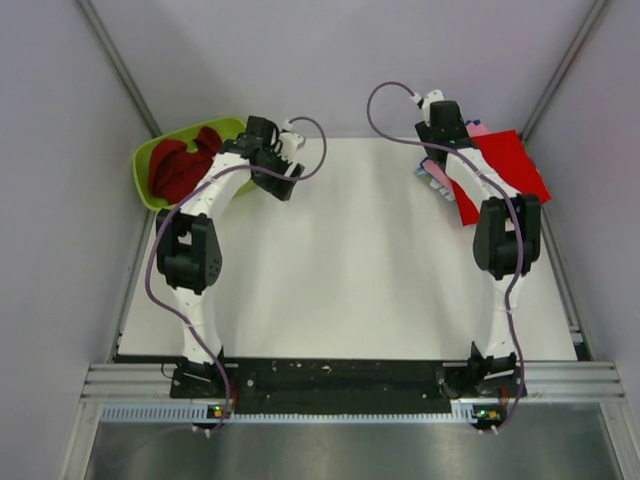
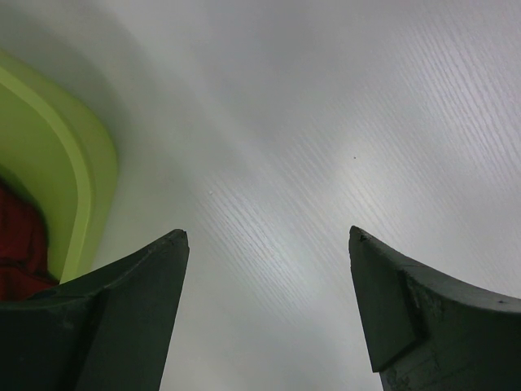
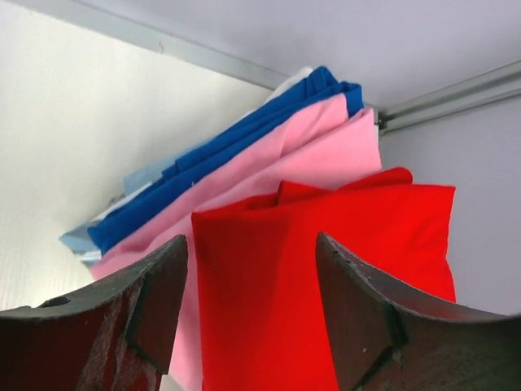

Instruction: Fold and stack the t-shirts

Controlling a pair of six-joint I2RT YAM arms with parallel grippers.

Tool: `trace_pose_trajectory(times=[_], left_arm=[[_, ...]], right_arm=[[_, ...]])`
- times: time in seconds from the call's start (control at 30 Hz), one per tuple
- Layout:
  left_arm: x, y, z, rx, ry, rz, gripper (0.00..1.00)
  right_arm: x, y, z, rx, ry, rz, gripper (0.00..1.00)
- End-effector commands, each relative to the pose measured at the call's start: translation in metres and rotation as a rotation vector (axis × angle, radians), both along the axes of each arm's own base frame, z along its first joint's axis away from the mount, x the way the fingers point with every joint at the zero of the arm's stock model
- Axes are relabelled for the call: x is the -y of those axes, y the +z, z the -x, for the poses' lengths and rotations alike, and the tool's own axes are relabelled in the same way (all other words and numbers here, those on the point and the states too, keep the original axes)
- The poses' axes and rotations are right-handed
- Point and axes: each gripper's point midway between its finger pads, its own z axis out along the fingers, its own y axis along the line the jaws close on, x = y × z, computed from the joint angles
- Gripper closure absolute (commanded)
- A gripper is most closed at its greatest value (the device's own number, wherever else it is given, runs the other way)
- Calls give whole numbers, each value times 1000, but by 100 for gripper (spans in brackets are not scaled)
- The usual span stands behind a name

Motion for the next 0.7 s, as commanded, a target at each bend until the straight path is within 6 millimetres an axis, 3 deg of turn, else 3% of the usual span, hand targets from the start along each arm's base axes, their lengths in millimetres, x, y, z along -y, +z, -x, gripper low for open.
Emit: trace_pose_trajectory(times=[0.0, 0.1, 0.23, 0.5, 0.67], left_arm=[[3, 7, -9, 15, -14, 16, 16], [2, 7, -9, 14, -12, 14, 16], [2, 9, -11, 22, -15, 14, 16], [3, 9, -11, 14, -22, 17, 16], [2, 8, -10, 11, -25, 14, 16]], right_arm=[[2, 19, -24, 87, -25, 56, 42], [8, 16, -25, 79, -49, 88, 65], [3, 31, -25, 108, -36, 104, 97], [-26, 87, -17, 218, 73, 168, 100], [-47, 89, -9, 230, 187, 221, 100]])
